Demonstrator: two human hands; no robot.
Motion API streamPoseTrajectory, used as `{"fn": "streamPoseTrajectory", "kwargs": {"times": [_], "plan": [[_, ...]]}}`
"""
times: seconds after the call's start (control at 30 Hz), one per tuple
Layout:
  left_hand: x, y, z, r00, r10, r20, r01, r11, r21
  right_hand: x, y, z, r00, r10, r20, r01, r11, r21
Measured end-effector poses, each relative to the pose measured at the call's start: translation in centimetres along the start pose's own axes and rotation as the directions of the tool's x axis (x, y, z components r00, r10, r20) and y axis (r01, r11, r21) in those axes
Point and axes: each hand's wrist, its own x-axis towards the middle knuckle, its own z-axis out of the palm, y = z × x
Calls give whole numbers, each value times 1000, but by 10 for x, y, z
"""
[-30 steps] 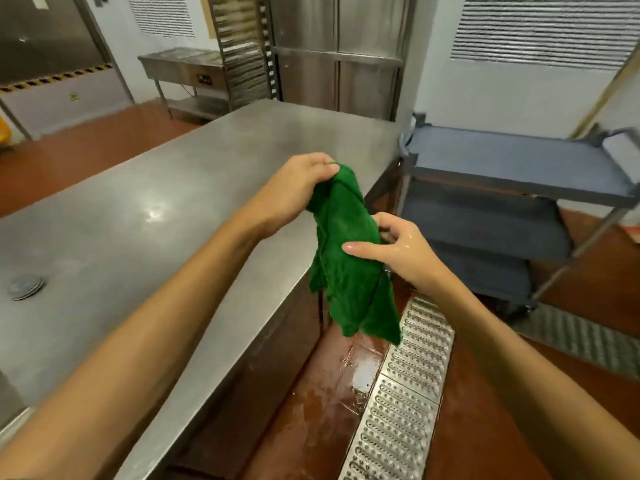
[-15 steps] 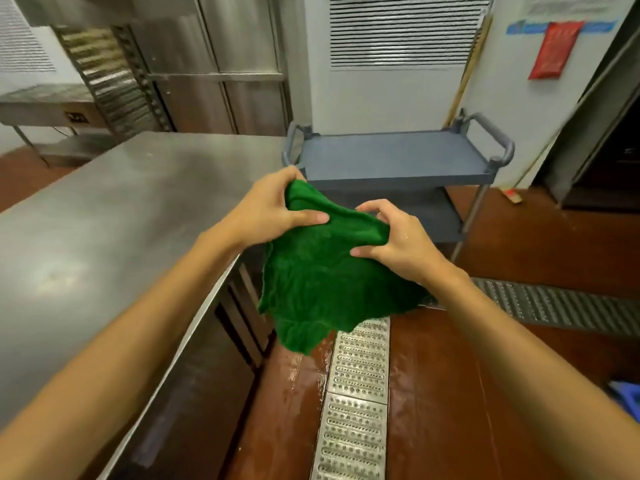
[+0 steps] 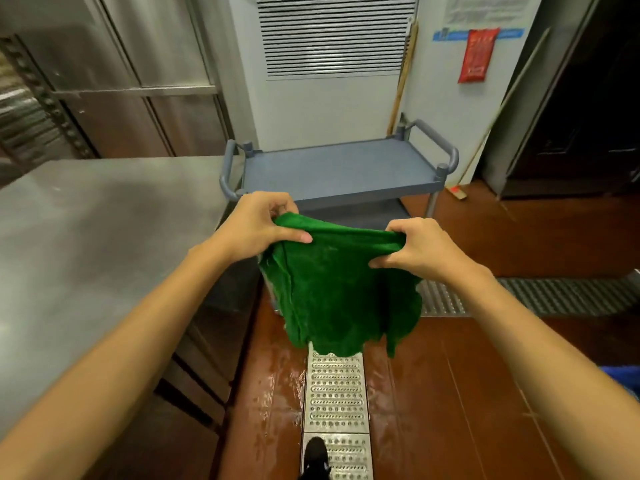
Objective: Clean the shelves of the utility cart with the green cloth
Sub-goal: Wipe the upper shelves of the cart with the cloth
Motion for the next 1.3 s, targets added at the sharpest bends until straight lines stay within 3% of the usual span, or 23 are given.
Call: {"fn": "streamPoseTrajectory", "kwargs": {"times": [0.27,0.6,1.0,1.17,1.3], "plan": [[97,-68,-25,995,21,101,-21,1000,3,86,22,-25,959,151,240,-155,988,-1],[197,-133,-59,994,103,42,-104,995,3,197,43,-30,972,136,190,-138,990,-6],[289,-198,-66,999,-12,47,8,997,77,321,93,-39,988,71,138,-75,997,23],[328,-207,-80,999,-34,2,33,989,143,385,108,-54,967,-14,253,-1,998,61],[352,-222,-97,997,-68,-24,71,979,193,430,115,-68,906,-26,422,-22,994,107]]}}
